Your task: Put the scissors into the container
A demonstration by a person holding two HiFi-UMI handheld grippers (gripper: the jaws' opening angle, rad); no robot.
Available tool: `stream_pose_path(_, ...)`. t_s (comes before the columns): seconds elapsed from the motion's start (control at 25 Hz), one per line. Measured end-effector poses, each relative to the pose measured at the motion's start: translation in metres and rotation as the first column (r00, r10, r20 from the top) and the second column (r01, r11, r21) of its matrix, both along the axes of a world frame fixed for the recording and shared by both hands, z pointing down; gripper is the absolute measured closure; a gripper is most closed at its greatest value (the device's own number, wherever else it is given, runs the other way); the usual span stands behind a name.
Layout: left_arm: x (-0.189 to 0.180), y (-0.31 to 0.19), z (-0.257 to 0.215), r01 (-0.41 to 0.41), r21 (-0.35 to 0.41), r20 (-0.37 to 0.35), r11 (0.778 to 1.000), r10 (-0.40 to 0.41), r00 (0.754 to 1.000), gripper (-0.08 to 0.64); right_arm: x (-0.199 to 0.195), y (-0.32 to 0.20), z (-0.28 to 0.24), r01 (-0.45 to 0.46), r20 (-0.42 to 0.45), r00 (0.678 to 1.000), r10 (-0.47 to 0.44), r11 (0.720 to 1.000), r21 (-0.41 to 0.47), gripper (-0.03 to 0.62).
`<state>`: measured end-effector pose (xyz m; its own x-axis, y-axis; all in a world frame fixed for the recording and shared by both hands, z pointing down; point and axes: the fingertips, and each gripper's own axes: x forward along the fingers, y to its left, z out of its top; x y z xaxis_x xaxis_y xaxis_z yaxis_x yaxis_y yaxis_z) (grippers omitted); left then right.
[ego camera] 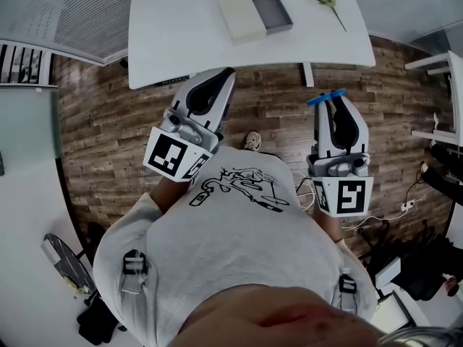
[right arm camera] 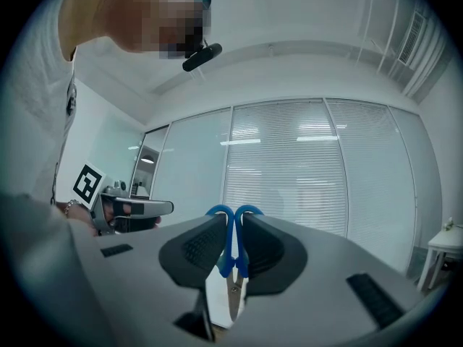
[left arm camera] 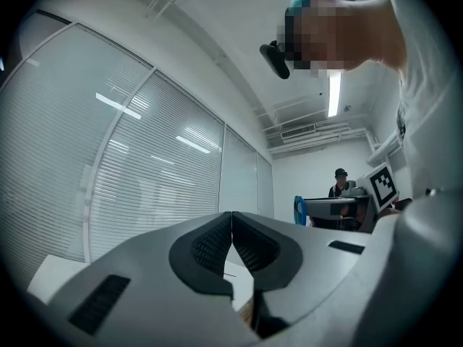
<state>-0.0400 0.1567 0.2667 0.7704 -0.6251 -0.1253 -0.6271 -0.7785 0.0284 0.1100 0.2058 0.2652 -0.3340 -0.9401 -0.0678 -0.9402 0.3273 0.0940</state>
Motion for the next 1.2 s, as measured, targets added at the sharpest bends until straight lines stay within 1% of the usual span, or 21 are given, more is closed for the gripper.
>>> stream_pose_path(0.28,0.014,-0.017,0.005,0.016,-0.014,-0.008,1.000,-0.016,1.000,0.540,0.015,-0.019,0.002,0.012,-0.003,1.000,-0.012,1.000,-0.004,0.514)
stream_pose_path(0.52,0.021,-0.024,0.011,0.023,-0.028,-0.001,0.999,-0.023,1.000,0.540,0.023,-0.028,0.008,0.016,0.007,1.000,-0.016,1.000,-0.019,0.514)
stream_pose_path(0.84,0.020,-0.037,0.011,0.032,-0.029,-0.006,0.999,-0.032,0.999,0.540,0.022,-0.042,0.006,0.019,0.012,1.000,-0.019,1.000,-0.011,0.514)
stream_pose_path(1.2,0.023,-0.066,0.011,0.020,-0.023,-0.005,1.000,-0.020,1.000,0.540,0.023,-0.067,0.006,0.019,-0.014,1.000,-0.019,1.000,-0.011,0.514)
